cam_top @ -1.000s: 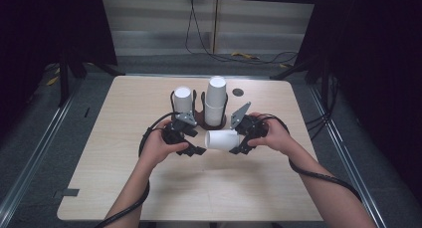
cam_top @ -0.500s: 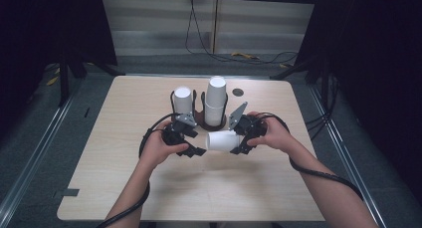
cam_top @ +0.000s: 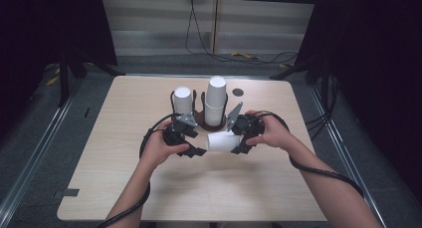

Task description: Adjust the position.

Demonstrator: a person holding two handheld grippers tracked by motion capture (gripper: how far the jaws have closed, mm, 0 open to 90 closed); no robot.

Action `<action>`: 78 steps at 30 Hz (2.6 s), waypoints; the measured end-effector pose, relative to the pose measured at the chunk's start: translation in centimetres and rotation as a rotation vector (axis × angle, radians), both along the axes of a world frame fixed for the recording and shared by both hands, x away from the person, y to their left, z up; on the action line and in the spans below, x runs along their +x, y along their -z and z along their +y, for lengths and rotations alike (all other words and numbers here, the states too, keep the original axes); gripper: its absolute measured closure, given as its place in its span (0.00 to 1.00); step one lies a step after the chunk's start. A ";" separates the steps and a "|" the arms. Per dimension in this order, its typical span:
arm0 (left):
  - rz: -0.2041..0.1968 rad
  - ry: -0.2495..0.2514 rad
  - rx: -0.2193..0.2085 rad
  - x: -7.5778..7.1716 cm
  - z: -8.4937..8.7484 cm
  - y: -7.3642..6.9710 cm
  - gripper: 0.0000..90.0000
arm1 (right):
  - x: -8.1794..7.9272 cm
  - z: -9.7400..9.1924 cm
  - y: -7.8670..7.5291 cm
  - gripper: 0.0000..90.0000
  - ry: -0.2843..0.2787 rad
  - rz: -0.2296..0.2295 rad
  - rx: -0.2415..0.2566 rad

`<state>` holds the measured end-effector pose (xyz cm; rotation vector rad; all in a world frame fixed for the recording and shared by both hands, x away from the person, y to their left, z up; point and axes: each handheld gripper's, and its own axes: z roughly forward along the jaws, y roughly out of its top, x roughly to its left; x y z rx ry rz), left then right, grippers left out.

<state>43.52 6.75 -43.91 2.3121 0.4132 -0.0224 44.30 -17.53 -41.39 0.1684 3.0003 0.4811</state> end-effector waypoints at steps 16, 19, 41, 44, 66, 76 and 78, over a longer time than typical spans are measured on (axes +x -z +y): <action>0.006 0.004 0.008 -0.1 0.0 0.2 0.24 | 0.1 0.6 -0.2 0.21 -0.030 -0.009 -0.075; 0.008 0.003 0.006 -0.1 -0.1 0.2 0.24 | 0.1 0.8 -0.4 0.21 -0.042 -0.012 -0.084; 0.005 0.009 0.005 -0.1 -0.3 0.0 0.24 | 0.0 1.8 -0.8 0.22 -0.078 -0.023 -0.185; 0.002 0.012 0.009 0.0 -0.2 -0.1 0.24 | 0.0 1.9 -0.9 0.21 -0.080 -0.026 -0.198; -0.003 0.025 0.008 -0.2 -0.5 -0.2 0.23 | 0.1 2.5 -1.0 0.22 -0.117 -0.039 -0.258; -0.015 0.054 0.020 -0.2 -1.5 -0.1 0.22 | 0.1 2.6 -1.1 0.22 -0.119 -0.040 -0.248; -0.025 0.063 0.019 -0.2 -1.9 -0.2 0.22 | 0.0 2.7 -1.1 0.22 -0.110 -0.037 -0.238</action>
